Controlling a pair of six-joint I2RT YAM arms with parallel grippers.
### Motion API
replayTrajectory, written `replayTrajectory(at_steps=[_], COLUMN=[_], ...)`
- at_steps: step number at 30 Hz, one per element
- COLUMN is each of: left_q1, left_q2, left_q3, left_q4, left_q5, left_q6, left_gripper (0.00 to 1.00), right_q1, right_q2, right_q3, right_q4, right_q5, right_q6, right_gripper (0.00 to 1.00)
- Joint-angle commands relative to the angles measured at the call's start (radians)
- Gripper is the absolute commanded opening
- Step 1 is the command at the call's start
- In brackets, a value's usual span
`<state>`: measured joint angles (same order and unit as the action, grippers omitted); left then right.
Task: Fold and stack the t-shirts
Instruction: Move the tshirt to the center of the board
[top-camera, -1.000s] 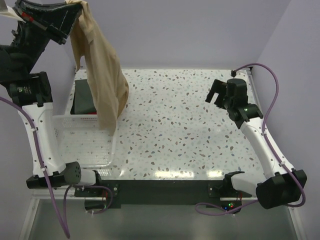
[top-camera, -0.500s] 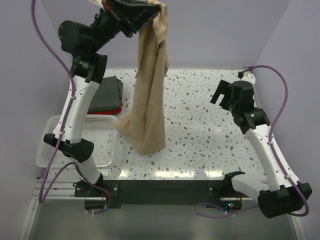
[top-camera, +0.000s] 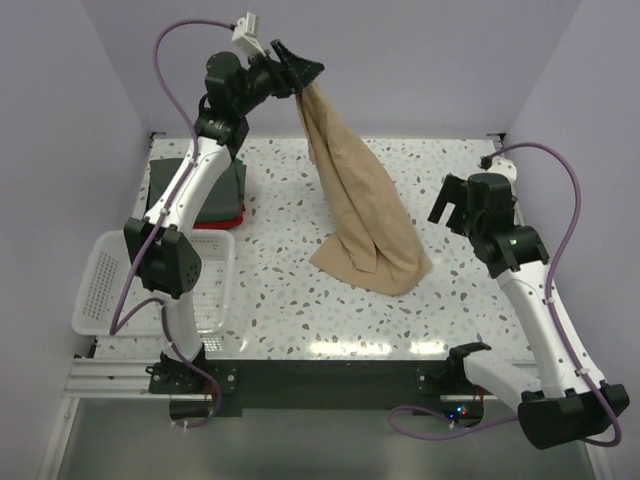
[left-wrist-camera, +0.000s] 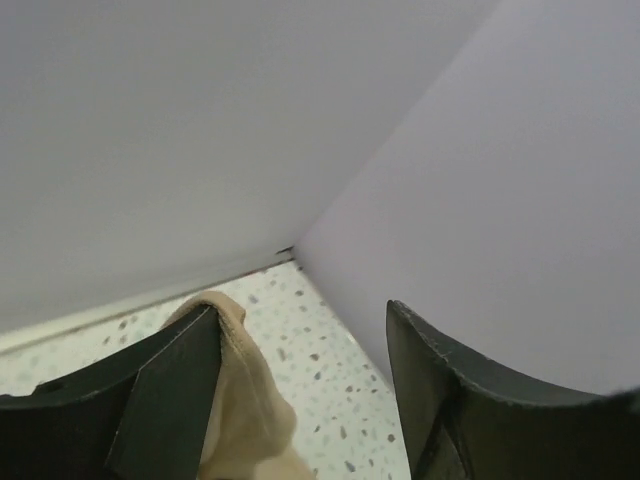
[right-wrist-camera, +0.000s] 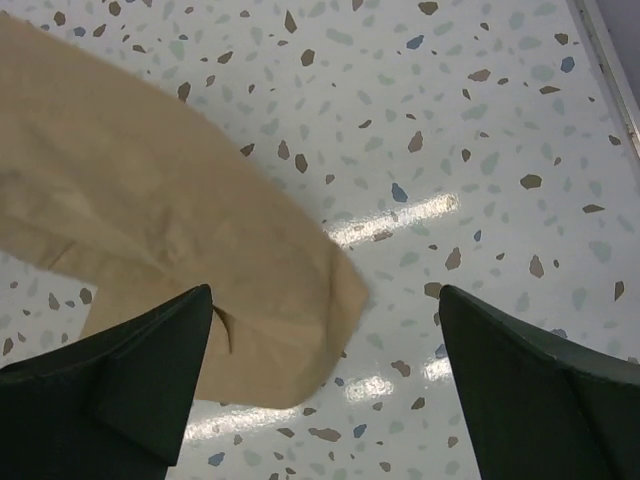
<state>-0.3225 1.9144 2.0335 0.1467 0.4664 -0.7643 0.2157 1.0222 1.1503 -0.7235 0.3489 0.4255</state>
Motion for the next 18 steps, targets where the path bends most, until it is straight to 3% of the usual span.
replayTrajectory(at_steps=[1, 3, 9, 15, 18], left_q1=[0.023, 0.002, -0.092, -0.167, -0.223], left_q2=[0.061, 0.066, -0.051, -0.104, -0.097], left_q3=[-0.036, -0.079, -0.467, -0.602, -0.589], left_q4=[-0.178, -0.255, -0.253, -0.305, -0.318], left_q5=[-0.153, -0.156, -0.183, -0.233, -0.241], left_q6=[0.105, 0.124, 0.129, 0.137, 0.155], left_gripper=[0.70, 0.72, 0.73, 0.73, 0.73], right_q1=[-0.002, -0.001, -0.001, -0.001, -0.002], right_q2=[-0.014, -0.005, 0.025, 0.102, 0.144], right_q3=[-0.036, -0.072, -0.184, -0.271, -0.285], right_q4=[-0.074, -0.099, -0.105, -0.045, -0.019], right_q5=[-0.028, -0.051, -0.134, -0.235, -0.235], right_q6=[-0.013, 0.002, 0.073, 0.114, 0.124], right_gripper=[0.99, 0.99, 0.99, 0.97, 0.97])
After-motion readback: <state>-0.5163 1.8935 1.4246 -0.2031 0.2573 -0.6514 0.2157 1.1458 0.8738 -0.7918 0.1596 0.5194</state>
